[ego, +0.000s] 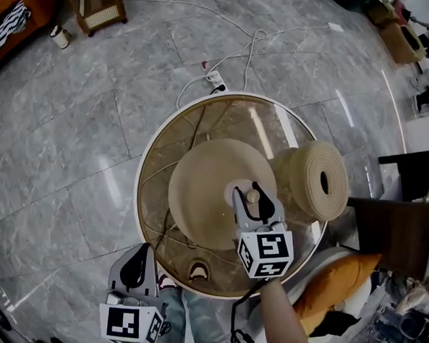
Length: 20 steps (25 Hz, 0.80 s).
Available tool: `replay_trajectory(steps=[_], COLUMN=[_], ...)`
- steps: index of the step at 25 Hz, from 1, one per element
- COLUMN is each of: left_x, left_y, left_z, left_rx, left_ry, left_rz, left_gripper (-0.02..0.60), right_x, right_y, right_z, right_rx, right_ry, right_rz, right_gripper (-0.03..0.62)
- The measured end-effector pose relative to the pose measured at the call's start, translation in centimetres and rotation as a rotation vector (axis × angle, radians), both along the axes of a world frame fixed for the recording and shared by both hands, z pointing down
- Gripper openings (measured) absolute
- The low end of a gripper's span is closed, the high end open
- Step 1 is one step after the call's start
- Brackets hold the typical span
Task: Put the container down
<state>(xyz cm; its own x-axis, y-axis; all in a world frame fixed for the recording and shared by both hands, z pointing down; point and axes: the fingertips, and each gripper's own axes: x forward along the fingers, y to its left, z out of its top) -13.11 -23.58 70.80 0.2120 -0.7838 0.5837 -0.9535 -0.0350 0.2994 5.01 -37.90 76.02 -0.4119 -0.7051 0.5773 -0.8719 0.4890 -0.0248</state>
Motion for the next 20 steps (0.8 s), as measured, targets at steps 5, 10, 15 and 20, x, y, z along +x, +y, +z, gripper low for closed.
replay_trajectory(steps=[5,10,15,20], left_x=[0.1,0.1,-0.1,0.1], left_y=[0.2,0.4,1.0,1.3], left_z=[-0.5,-1.3,-2.3,-4.3], left_rx=[0.004,0.012,0.018,0.040], left_ry=[-0.001,0.000,-0.002,0.004], left_rz=[0.004,0.010,0.014,0.016], left_gripper=[-0.004,-0.003,-0.003,-0.005], right_x=[0.2,0.4,0.5,1.4], right_y=[0.1,0.1,1.0,2.6], right_z=[-0.5,-1.5,-3.0,-5.6], right_rx=[0.010,0.019,0.010,0.017], right_ry=[0.019,0.008,-0.022,-0.011], right_rz=[0.008,0.019,0.040,0.054], right_gripper=[0.186,0.201,0.202,0.202])
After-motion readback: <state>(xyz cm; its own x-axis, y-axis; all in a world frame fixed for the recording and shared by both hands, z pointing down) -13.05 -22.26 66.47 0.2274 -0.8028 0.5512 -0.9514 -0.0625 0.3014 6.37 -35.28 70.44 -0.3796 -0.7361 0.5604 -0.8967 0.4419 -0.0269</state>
